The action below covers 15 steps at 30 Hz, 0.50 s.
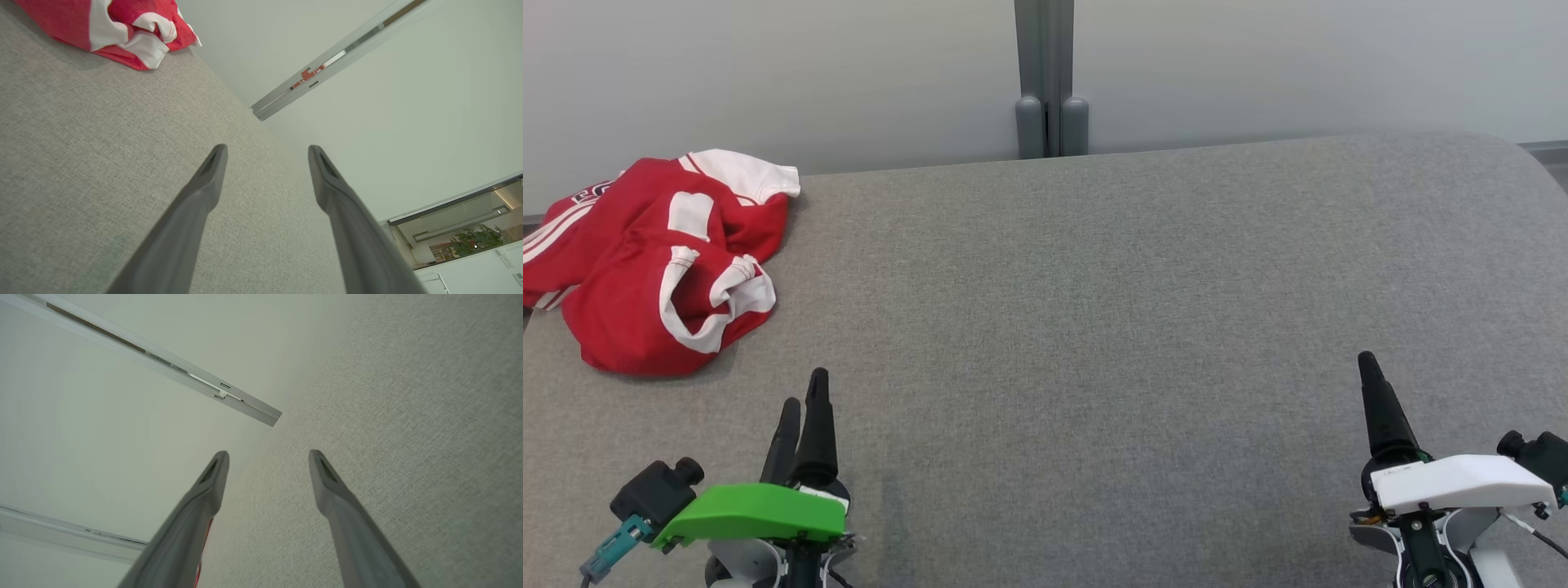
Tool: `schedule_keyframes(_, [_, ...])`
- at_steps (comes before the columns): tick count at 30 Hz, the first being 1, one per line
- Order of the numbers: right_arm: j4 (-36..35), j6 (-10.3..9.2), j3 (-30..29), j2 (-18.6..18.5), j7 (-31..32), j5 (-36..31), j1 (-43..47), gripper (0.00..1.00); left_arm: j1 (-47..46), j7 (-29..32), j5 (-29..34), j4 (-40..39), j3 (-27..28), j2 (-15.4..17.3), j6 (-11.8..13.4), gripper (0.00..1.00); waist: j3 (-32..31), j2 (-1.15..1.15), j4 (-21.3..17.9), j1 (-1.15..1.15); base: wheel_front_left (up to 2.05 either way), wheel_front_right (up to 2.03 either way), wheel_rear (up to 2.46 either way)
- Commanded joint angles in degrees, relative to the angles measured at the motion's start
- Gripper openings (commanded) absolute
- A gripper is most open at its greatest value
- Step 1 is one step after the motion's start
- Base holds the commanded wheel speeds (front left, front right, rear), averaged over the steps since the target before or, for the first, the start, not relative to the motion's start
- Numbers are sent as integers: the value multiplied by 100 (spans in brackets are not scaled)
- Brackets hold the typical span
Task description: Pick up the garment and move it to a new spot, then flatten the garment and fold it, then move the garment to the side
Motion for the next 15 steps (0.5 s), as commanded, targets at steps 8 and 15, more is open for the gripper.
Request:
schedule_keyframes(8, [-141, 14, 122, -45, -207, -1057, 22, 100, -106, -201, 1232, -16, -137, 47, 161, 100, -5, 0, 0, 0, 0, 0, 0])
schedule_keyframes(15, [-119, 15, 223, -49, -325, -1821, 38, 100, -39, -320, 1901, 24, -188, 52, 235, 100, -9, 0, 5, 0, 0, 0, 0])
